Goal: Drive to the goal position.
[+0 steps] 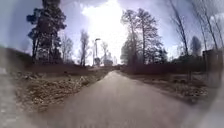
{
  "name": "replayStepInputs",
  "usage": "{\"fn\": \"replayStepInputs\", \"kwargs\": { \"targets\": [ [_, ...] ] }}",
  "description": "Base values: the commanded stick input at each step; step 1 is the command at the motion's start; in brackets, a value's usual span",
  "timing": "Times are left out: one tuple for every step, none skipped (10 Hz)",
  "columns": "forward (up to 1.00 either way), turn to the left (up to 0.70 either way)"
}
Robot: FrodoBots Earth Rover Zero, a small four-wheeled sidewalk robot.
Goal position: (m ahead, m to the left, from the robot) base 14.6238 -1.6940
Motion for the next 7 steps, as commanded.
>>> {"fn": "replayStepInputs", "kwargs": {
  "targets": [
    [1.0, 0.0],
    [1.0, 0.0],
    [1.0, 0.0],
    [1.0, 0.0],
    [1.0, 0.0],
    [1.0, 0.0],
    [1.0, 0.06]
  ]
}}
